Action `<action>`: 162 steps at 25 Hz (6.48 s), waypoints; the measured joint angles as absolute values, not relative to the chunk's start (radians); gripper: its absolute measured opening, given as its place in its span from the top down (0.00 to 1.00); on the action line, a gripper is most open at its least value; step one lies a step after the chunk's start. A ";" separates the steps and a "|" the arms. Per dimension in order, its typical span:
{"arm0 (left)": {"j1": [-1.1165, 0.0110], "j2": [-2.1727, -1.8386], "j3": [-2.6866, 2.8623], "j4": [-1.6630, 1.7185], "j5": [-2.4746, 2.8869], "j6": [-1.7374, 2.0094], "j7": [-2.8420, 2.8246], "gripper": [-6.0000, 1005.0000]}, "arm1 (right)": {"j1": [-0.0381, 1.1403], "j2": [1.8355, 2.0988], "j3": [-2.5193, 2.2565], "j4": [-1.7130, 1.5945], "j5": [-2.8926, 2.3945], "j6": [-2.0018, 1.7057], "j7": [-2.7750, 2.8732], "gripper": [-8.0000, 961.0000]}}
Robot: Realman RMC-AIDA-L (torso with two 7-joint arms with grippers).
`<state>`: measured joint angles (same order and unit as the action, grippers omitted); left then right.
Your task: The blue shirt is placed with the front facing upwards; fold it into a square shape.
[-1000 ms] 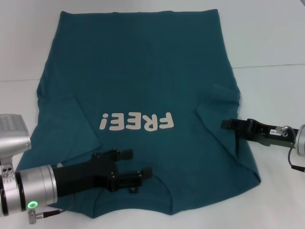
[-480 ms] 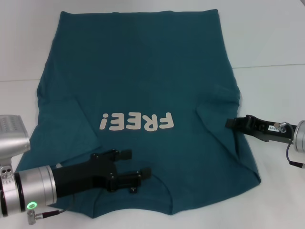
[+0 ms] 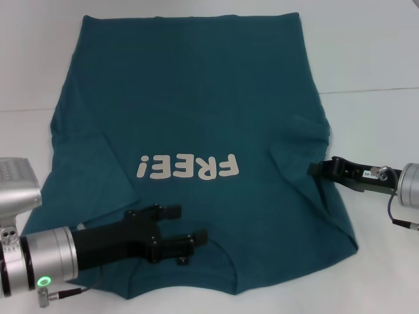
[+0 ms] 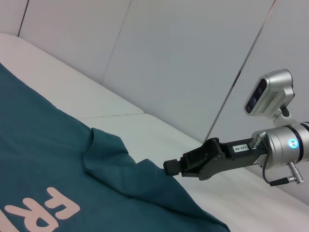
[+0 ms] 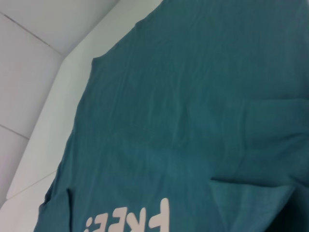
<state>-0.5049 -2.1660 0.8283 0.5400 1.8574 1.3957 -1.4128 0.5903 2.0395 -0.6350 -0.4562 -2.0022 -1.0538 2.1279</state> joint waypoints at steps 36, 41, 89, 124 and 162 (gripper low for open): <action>-0.508 -2.166 0.826 0.540 1.853 1.399 -1.418 0.08 | 0.541 2.043 -0.679 -0.546 -1.890 -1.288 1.907 0.14; -0.506 -2.166 0.821 0.542 1.853 1.410 -1.421 0.08 | 0.500 2.036 -0.667 -0.555 -1.821 -1.345 1.826 0.13; -0.507 -2.083 0.598 0.873 2.382 1.228 -2.190 0.08 | 0.486 2.035 -0.656 -0.545 -1.796 -1.370 1.792 0.03; -0.512 -2.083 0.593 0.871 2.487 1.276 -2.168 0.08 | 0.491 2.034 -0.649 -0.547 -1.795 -1.370 1.793 0.03; -0.560 -2.061 0.593 0.915 2.561 1.484 -2.149 0.08 | 0.506 2.032 -0.649 -0.544 -1.795 -1.353 1.793 0.03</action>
<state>-0.5604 -2.0611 0.5929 0.9152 2.5614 1.4840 -2.1494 0.5055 2.0324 -0.6488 -0.5441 -1.7948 -1.3531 1.7932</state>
